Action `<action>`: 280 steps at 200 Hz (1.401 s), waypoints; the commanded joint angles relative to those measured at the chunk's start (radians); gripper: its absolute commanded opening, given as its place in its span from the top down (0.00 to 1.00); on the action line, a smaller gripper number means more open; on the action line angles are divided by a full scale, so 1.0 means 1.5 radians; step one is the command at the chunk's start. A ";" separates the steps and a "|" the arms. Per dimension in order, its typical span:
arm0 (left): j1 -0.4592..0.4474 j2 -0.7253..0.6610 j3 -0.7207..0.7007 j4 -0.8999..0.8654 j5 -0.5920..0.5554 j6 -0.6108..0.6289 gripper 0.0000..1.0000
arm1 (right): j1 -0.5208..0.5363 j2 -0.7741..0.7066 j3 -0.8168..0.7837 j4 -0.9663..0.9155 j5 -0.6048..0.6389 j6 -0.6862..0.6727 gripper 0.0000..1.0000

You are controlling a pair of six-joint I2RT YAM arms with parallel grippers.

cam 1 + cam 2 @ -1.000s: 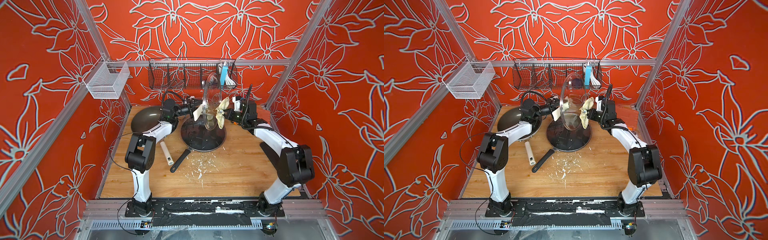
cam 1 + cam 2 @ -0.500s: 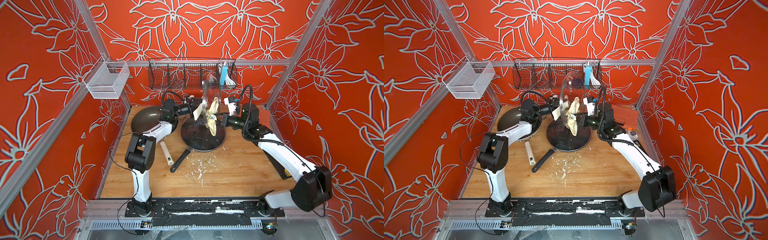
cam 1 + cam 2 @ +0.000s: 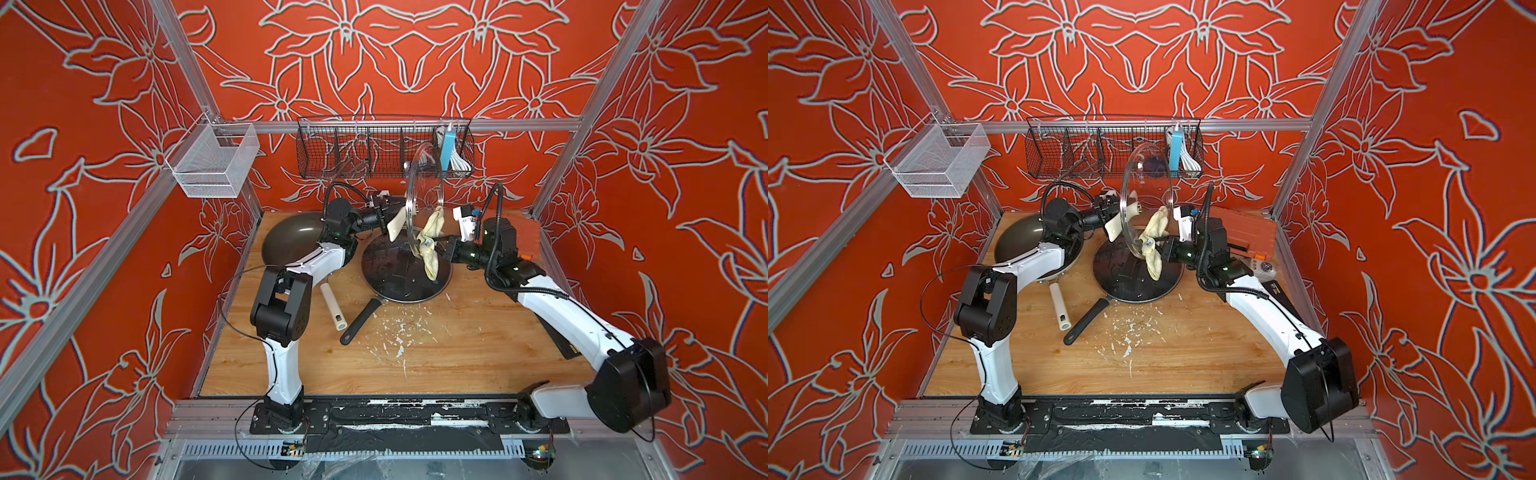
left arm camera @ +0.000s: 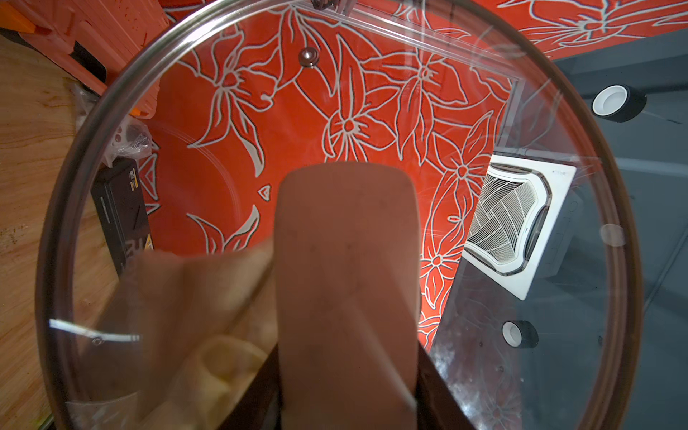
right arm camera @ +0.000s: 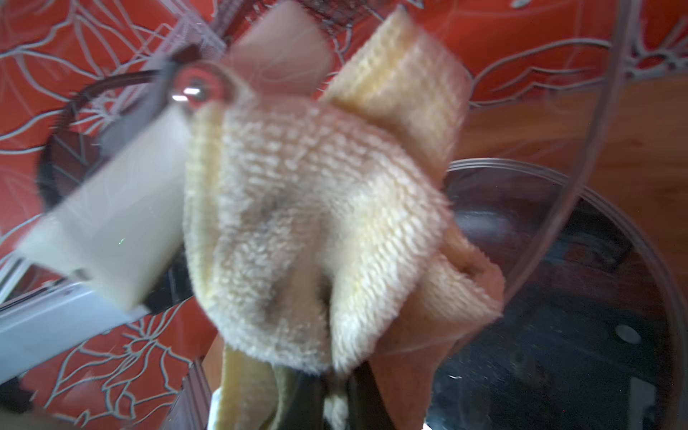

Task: Wipe the pot lid with a cloth
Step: Wipe the pot lid.

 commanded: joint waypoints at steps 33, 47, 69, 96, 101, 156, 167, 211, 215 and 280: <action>-0.030 -0.059 0.046 0.193 -0.021 -0.109 1.00 | -0.035 0.073 0.067 0.003 0.049 -0.003 1.00; -0.036 -0.059 0.046 0.196 -0.020 -0.112 1.00 | -0.043 0.090 0.105 0.000 0.038 -0.006 1.00; -0.043 -0.059 0.048 0.197 -0.017 -0.112 1.00 | -0.048 0.108 0.180 -0.015 0.012 -0.022 1.00; -0.046 -0.055 0.048 0.196 -0.014 -0.111 1.00 | -0.049 0.129 0.269 -0.014 -0.045 -0.018 1.00; -0.046 -0.056 0.048 0.197 -0.014 -0.112 1.00 | -0.049 0.131 0.282 -0.007 -0.060 -0.012 1.00; -0.046 -0.052 0.051 0.196 -0.012 -0.113 1.00 | -0.051 0.121 0.334 0.011 -0.066 0.012 1.00; -0.047 -0.053 0.053 0.197 -0.010 -0.111 1.00 | -0.057 0.125 0.324 -0.003 -0.039 0.003 1.00; -0.047 -0.057 0.063 0.199 -0.005 -0.111 1.00 | -0.095 0.157 0.281 -0.002 0.012 0.006 1.00; -0.047 -0.058 0.064 0.199 -0.005 -0.111 1.00 | -0.099 0.159 0.276 -0.004 0.016 0.006 1.00; -0.047 -0.054 0.068 0.209 -0.005 -0.117 1.00 | -0.126 0.157 0.242 -0.007 0.028 0.015 1.00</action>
